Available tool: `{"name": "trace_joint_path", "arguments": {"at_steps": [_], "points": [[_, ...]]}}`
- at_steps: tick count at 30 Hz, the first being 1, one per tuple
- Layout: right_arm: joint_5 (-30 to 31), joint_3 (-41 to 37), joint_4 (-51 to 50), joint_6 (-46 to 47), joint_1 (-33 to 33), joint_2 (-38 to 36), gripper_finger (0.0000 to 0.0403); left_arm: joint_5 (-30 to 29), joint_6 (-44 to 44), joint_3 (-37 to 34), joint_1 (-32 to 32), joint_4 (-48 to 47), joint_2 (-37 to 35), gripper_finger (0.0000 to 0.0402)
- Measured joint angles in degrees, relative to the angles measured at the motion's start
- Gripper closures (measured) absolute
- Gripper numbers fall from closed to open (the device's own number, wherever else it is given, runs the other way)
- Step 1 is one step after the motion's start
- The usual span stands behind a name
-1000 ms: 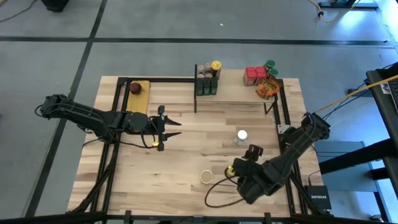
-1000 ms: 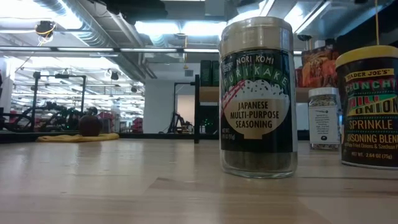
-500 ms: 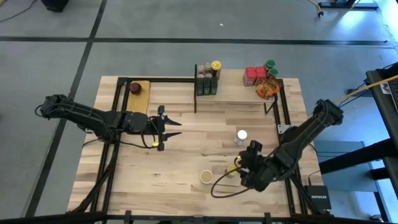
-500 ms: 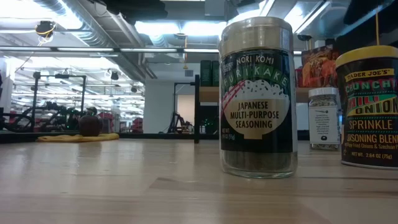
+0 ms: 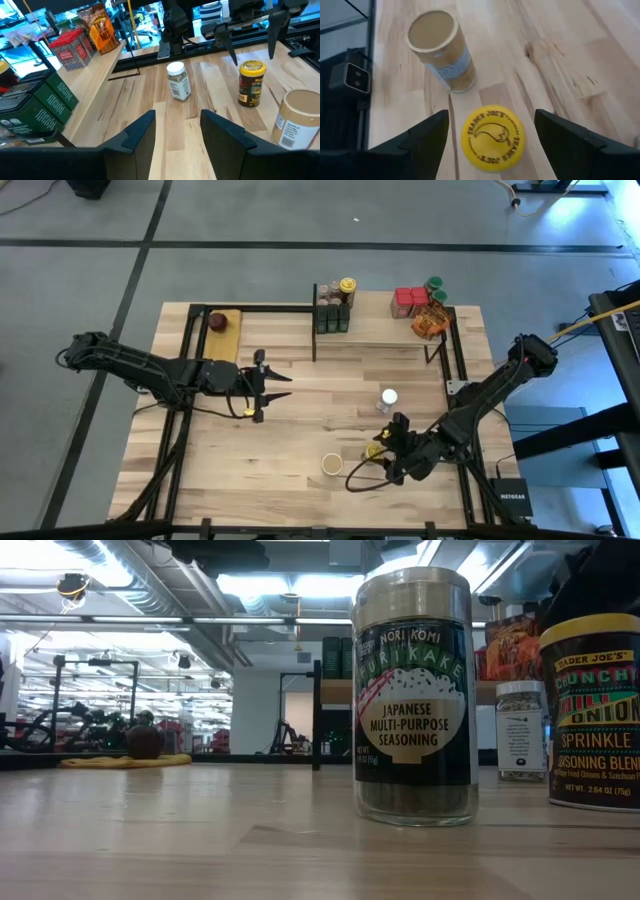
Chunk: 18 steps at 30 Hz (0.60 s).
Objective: Shelf spices
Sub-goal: Put the yellow seasoning bottle on the shelf
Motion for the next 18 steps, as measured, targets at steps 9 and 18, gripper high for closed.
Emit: {"name": "trace_joint_path", "arguments": {"at_steps": [9, 18], "points": [[-4.7, -0.1, 0.3, 5.5, 0.0, 0.0, 0.0102, 0.0, -0.3, 0.0, 0.0, -0.2, 0.0, 0.0251], [-3.1, -0.1, 0.0, 2.5, 0.0, 3.0, 0.0102, 0.0, -0.3, 0.0, 0.0, -0.2, 0.0, 0.0251]]}}
